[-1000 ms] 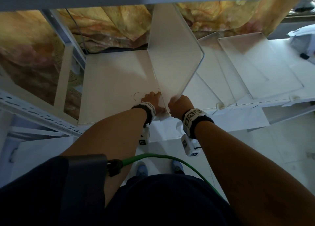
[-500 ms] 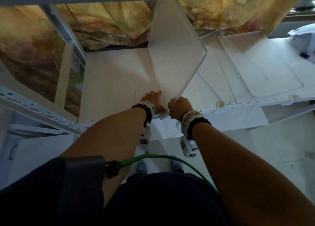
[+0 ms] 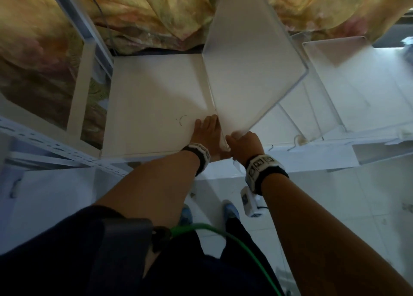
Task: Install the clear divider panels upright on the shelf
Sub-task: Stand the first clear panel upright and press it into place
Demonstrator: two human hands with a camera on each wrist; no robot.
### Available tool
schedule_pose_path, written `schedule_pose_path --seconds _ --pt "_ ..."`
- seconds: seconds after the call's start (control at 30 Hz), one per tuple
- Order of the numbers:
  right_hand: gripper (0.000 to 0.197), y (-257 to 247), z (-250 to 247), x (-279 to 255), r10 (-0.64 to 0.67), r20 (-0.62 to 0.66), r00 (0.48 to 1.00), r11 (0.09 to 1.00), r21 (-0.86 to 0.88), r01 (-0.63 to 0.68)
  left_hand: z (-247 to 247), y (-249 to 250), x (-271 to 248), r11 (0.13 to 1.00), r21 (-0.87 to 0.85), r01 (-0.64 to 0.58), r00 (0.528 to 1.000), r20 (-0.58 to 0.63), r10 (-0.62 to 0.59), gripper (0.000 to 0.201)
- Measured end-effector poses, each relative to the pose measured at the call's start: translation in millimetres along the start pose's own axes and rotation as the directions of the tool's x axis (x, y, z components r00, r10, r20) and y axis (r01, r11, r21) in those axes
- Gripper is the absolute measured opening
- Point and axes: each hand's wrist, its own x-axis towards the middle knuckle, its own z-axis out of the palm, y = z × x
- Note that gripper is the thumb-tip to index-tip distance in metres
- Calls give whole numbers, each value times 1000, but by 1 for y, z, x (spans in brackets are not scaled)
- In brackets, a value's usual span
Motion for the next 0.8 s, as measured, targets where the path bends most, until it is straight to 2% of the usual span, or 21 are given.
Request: schedule_pose_path --seconds 0.1,0.17,0.27,0.4,0.53,0.63,0.8 --pt "35 7 3 -2 71 -82 994 987 147 -58 9 -5 0 997 42 -63 998 -11 64 123" --pt "36 5 1 -3 83 -119 989 984 166 -62 10 -5 0 997 36 -75 997 -31 76 123" --pt "36 -2 -1 1 50 -76 996 998 28 -48 14 -4 4 996 35 -79 992 -97 82 125" --pt "33 -7 2 4 27 -100 995 993 -111 -38 24 -3 3 995 -11 -99 979 -180 95 129" --pt "30 -5 1 9 -34 -136 990 994 -103 20 25 -4 2 993 -17 -116 966 -235 109 135" --pt "30 4 4 12 -138 -189 972 985 -127 115 28 -2 0 995 4 -99 969 -227 97 136" --pt "41 6 11 11 -193 -185 964 978 -116 173 27 -2 0 997 40 -65 974 -213 72 136"
